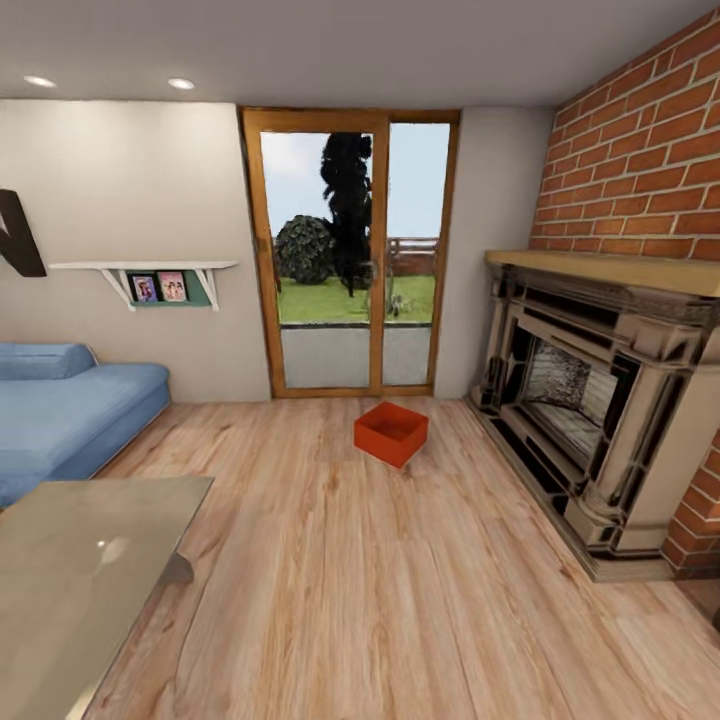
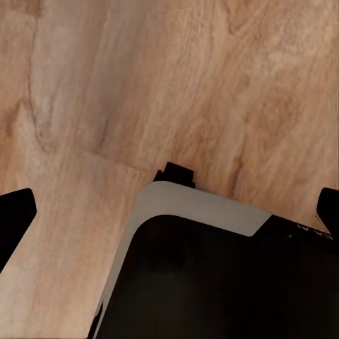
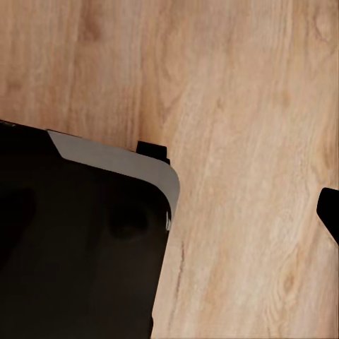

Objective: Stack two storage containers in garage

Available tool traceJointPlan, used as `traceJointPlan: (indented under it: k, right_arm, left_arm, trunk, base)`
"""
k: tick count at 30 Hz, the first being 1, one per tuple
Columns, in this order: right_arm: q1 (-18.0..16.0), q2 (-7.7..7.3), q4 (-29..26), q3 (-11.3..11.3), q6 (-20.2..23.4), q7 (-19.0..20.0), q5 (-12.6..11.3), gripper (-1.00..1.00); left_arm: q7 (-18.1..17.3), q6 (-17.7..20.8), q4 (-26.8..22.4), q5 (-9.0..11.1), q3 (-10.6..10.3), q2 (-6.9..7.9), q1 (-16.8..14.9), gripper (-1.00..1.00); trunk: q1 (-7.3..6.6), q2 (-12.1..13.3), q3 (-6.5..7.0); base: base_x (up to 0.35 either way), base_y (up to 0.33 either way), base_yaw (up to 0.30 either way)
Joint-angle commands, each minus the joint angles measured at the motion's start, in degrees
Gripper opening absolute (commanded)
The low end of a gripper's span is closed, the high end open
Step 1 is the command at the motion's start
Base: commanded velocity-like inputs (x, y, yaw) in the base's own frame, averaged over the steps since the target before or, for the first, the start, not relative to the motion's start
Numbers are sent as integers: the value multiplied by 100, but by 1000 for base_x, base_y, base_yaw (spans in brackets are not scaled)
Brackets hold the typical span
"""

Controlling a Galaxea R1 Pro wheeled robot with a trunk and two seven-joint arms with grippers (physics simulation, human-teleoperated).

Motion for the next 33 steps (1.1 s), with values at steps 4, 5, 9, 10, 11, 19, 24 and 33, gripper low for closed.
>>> traceJointPlan:
  k: [4,5,9,10,11,19,24,33]
  right_arm:
    - [-6,1,16,44,-31,-14,-18,100]
    - [-6,1,16,44,-31,-12,-18,100]
    - [-8,1,16,44,-31,-13,-18,100]
    - [-8,1,16,44,-31,-14,-18,100]
    - [-7,1,16,44,-31,-15,-18,100]
    - [-9,1,16,44,-31,-13,-18,100]
    - [-8,1,16,44,-28,-11,-18,100]
    - [-6,-6,16,44,-31,-10,-18,100]
  left_arm:
    - [17,-13,3,44,-49,-2,-4,100]
    - [17,-13,3,44,-49,-1,-4,100]
    - [16,-13,3,44,-49,-1,-4,100]
    - [15,-13,3,44,-49,-2,-4,100]
    - [13,-13,3,44,-49,-3,-4,100]
    - [13,0,3,44,-49,-4,-4,100]
    - [12,9,3,44,-49,-2,-4,100]
    - [10,6,3,44,-49,-4,-4,100]
  trunk:
    - [4,-4,-7]
    - [4,-4,-7]
    - [4,-4,-7]
    - [4,-4,-7]
    - [4,-4,-7]
    - [4,-4,-7]
    - [4,-4,-7]
    - [4,-4,-7]
  base:
    - [322,0,269]
    - [322,0,269]
    - [322,0,269]
    - [322,0,269]
    - [322,0,269]
    - [322,0,260]
    - [322,0,81]
    - [322,0,9]
